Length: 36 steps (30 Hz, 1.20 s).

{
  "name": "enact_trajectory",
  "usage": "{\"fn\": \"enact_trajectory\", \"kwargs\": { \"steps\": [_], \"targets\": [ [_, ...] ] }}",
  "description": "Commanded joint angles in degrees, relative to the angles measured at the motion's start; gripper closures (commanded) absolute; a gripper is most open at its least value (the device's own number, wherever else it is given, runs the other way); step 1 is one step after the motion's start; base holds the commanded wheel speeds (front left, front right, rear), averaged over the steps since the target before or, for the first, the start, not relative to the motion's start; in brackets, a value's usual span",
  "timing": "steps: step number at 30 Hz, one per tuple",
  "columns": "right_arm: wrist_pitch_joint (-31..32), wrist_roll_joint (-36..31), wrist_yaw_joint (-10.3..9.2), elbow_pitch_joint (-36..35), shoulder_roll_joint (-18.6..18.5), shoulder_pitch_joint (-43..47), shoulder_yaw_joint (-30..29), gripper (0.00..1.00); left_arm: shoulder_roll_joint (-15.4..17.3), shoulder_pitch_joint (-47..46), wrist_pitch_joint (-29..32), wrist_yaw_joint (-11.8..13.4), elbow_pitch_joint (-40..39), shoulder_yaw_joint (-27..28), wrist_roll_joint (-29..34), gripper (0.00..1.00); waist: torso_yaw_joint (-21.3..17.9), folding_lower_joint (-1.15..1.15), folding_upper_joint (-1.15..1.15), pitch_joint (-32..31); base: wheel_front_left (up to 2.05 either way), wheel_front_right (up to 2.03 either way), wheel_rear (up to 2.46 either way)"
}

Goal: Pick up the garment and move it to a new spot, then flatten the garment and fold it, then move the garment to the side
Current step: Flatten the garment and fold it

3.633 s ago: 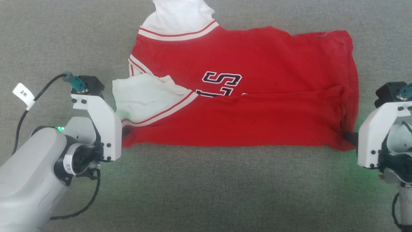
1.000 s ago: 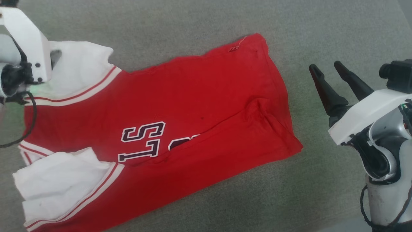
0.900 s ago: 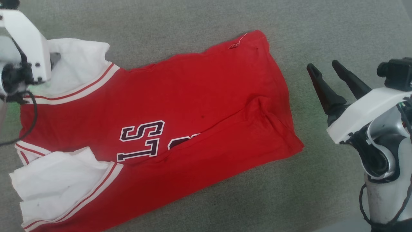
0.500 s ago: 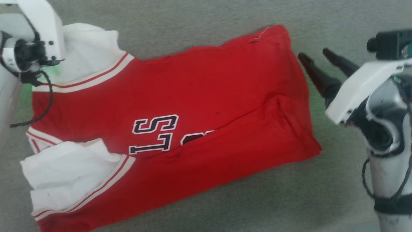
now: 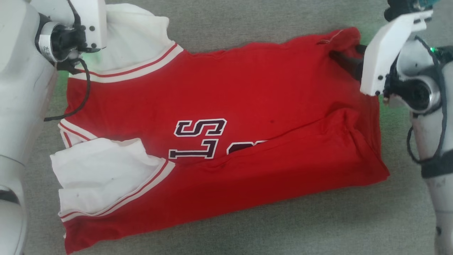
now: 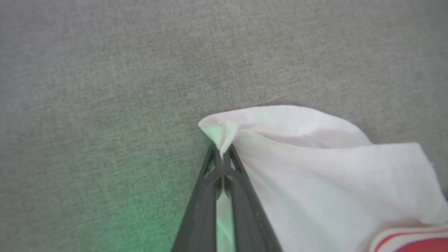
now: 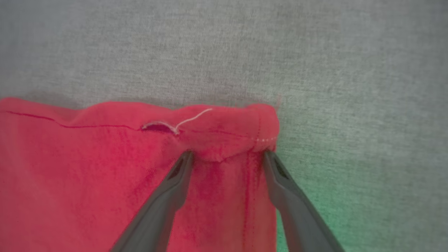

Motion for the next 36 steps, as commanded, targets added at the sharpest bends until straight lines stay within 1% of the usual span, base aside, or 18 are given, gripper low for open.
{"fn": "enact_trajectory", "kwargs": {
  "steps": [1, 3, 4, 5, 6, 9, 13, 19, 25, 28, 30, 34, 36],
  "targets": [
    [1.41, 0.22, -0.02, 2.01, -0.05, 0.11, 1.11, 0.0, -0.43, 0.98, -0.17, -0.3, 1.23, -0.57, 0.24, 1.0, 0.29, 0.0, 0.0, 0.26, 0.0, 0.0, 0.0],
    [5.16, 1.2, -0.03, 6.39, -0.07, -0.19, 2.99, 0.0, -0.87, 0.76, -0.84, -0.77, 2.09, -0.62, 0.19, 1.0, 0.56, 0.0, 0.0, 0.34, 0.0, 0.0, 0.0],
    [6.73, 1.35, -0.05, 8.12, -0.16, -0.31, 3.87, 0.33, -1.07, 0.55, -1.21, -0.93, 2.46, -0.7, 0.31, 1.0, 0.67, 0.0, 0.0, 0.35, 0.0, 0.0, 0.0],
    [7.9, 1.64, -0.06, 9.3, -0.44, -0.52, 4.78, 0.69, -1.3, 0.34, -1.76, -1.24, 2.8, -0.63, 0.22, 1.0, 0.81, 0.0, 0.0, 0.38, 0.0, 0.0, 0.0],
    [8.45, 1.73, -0.06, 10.43, -0.91, -0.81, 5.29, 1.0, -1.51, 0.19, -2.17, -1.48, 3.17, -0.6, 0.11, 1.0, 0.95, 0.0, 0.0, 0.37, 0.0, 0.0, 0.0],
    [7.68, 2.08, -0.06, 11.8, -1.77, -2.0, 6.32, 1.0, -1.98, -0.23, -3.28, -2.12, 4.33, -0.41, -0.18, 1.0, 1.38, 0.0, 0.0, 0.13, 0.0, 0.0, 0.0],
    [4.98, 2.95, -0.07, 11.03, -3.6, -3.29, 6.83, 1.0, -2.28, -1.13, -4.71, -3.06, 5.37, 0.02, -0.74, 1.0, 2.01, 0.0, 0.0, -0.96, 0.0, 0.0, 0.0],
    [1.25, 4.57, -0.04, 7.76, -5.83, -2.82, 7.22, 1.0, -2.93, -1.94, -4.56, -4.58, 5.91, 0.33, -1.7, 1.0, 3.27, 0.0, 0.0, -3.95, 0.0, 0.0, 0.0],
    [-0.96, 5.17, -0.04, 3.1, -8.17, 0.14, 7.46, 1.0, -2.49, -0.72, -3.89, -5.95, 3.97, -0.64, -1.43, 1.0, 5.06, 0.0, 0.0, -7.35, 0.0, 0.0, 0.0],
    [-1.43, 5.73, -0.04, 0.44, -9.06, 2.26, 6.96, 1.0, -1.88, 0.61, -3.59, -6.43, 1.72, -1.11, -1.41, 1.0, 6.01, 0.0, 0.0, -9.09, 0.0, 0.0, 0.0],
    [-1.52, 5.83, -0.05, -1.5, -9.7, 3.84, 6.29, 1.0, -0.93, 1.73, -3.24, -6.33, -0.46, -1.44, -1.25, 1.0, 6.65, 0.0, 0.0, -10.21, 0.0, 0.0, 0.0],
    [-0.54, 5.77, -0.04, -6.07, -10.68, 7.64, 4.71, 1.0, 1.28, 5.18, -2.37, -5.15, -6.99, -1.72, -1.51, 1.0, 7.7, 0.0, 0.0, -12.07, 0.0, 0.0, 0.0],
    [0.24, 6.08, -0.04, -8.81, -11.04, 9.76, 3.9, 1.0, 2.78, 7.56, -1.73, -4.04, -11.21, -1.81, -1.75, 1.0, 8.19, 0.0, 0.0, -12.89, 0.0, 0.0, 0.0]
  ]
}}
